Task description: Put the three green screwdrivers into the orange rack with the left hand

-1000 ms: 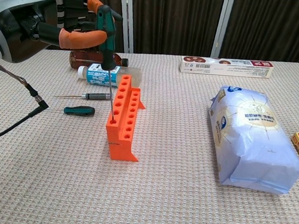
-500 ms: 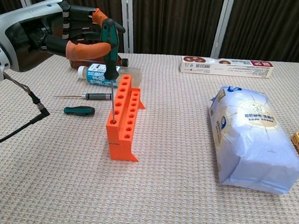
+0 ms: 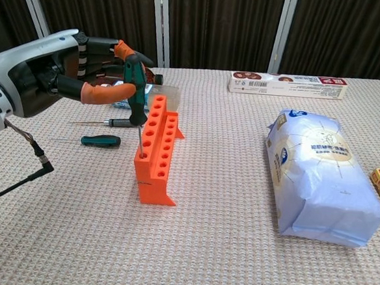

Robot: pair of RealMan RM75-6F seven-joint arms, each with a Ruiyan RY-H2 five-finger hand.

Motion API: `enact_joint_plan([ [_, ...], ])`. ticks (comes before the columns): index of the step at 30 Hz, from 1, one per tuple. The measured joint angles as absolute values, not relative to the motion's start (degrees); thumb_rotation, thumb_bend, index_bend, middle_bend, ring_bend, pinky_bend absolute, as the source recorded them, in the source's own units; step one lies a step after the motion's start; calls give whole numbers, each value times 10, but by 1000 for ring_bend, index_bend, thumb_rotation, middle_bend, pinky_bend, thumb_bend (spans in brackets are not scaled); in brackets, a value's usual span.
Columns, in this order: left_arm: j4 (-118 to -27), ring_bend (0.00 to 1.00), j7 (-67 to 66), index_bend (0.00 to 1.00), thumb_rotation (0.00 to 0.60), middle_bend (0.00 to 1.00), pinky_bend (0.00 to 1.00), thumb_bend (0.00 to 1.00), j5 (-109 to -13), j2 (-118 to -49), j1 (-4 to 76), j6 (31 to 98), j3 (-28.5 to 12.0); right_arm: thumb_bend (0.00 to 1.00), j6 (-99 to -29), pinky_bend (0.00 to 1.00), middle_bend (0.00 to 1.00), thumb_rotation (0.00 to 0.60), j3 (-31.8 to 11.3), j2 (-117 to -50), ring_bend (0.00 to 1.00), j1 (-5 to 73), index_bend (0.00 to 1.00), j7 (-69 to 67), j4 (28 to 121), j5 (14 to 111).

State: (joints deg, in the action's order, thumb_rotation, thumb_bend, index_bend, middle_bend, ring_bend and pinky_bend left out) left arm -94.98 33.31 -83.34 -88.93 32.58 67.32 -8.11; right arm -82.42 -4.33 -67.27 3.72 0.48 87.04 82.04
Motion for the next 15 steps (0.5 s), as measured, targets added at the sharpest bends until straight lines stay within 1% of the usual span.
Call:
enact_joint_plan([
  [4, -937, 0, 338, 699, 600, 211, 0, 453, -831, -900, 323, 671, -76, 0, -822, 0, 0, 600, -44, -673, 0, 38, 0, 8, 872, 818],
  [15, -921, 0, 319, 709, 600, 211, 0, 450, -836, -914, 320, 671, -71, 0, -819, 0, 0, 600, -45, -673, 0, 40, 0, 13, 875, 814],
])
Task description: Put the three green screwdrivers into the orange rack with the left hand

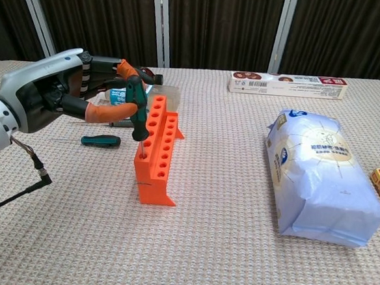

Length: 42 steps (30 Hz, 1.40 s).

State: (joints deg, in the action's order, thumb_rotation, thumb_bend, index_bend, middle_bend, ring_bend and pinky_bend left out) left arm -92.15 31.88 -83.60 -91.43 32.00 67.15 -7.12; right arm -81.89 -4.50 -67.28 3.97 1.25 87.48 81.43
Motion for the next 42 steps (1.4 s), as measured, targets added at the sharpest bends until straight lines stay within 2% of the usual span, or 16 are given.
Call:
enact_joint_plan([
  [34, -877, 0, 300, 694, 600, 208, 0, 437, -855, -941, 306, 679, -51, 0, -812, 0, 0, 600, -46, -675, 0, 43, 0, 18, 877, 808],
  [38, -875, 0, 293, 658, 600, 195, 0, 423, -859, -941, 305, 682, -48, 0, -810, 0, 0, 600, -46, -675, 0, 44, 0, 19, 878, 807],
  [42, -875, 0, 286, 551, 600, 159, 0, 395, -860, -941, 304, 683, -48, 0, -810, 0, 0, 600, -46, -675, 0, 44, 0, 19, 878, 806],
])
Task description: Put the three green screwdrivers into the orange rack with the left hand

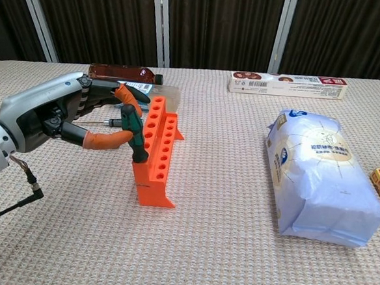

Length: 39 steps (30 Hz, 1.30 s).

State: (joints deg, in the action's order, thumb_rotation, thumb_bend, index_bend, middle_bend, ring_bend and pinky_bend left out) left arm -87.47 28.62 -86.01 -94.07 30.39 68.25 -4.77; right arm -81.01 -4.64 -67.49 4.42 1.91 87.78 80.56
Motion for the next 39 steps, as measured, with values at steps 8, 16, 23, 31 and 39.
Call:
enact_joint_plan([
  [8, -876, 0, 279, 372, 600, 81, 0, 360, -863, -941, 303, 686, -49, 0, -810, 0, 0, 600, -47, -675, 0, 44, 0, 20, 878, 804],
  [16, -884, 0, 278, 314, 600, 65, 0, 353, -868, -935, 303, 689, -49, 0, -809, 0, 0, 600, -47, -675, 0, 44, 0, 19, 877, 804],
  [23, -908, 0, 273, 324, 600, 75, 0, 355, -875, -910, 304, 697, -56, 0, -810, 0, 0, 600, -47, -675, 0, 45, 0, 19, 877, 804],
  [31, -939, 0, 247, 480, 600, 102, 0, 465, -855, -859, 306, 700, -83, 0, -810, 0, 0, 600, -47, -675, 0, 45, 0, 16, 875, 806],
  [39, -927, 0, 94, 480, 600, 88, 0, 475, -743, -818, 334, 631, -117, 0, -812, 0, 0, 600, -45, -676, 0, 45, 0, 11, 872, 810],
])
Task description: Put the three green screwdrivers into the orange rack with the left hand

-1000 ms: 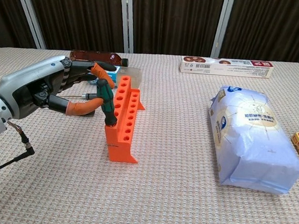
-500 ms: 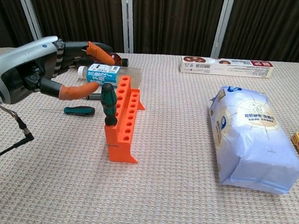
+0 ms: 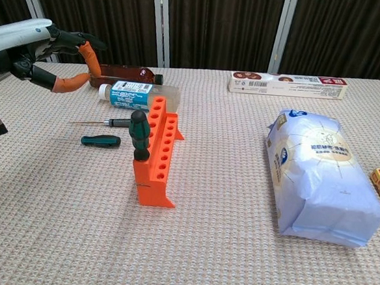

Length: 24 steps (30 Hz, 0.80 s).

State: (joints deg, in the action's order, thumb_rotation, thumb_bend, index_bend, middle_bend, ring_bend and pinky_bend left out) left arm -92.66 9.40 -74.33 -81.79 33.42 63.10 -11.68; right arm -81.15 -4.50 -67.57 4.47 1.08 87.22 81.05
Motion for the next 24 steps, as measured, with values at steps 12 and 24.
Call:
enact_joint_plan([
  [12, -876, 0, -210, 472, 600, 41, 0, 359, -614, -821, 406, 575, -125, 0, -818, 0, 0, 600, -43, -675, 0, 41, 0, 7, 872, 814],
  [24, -796, 0, -458, 427, 600, 0, 0, 214, -500, -897, 485, 571, -101, 0, -821, 0, 0, 600, -43, -676, 0, 39, 0, -1, 865, 815],
])
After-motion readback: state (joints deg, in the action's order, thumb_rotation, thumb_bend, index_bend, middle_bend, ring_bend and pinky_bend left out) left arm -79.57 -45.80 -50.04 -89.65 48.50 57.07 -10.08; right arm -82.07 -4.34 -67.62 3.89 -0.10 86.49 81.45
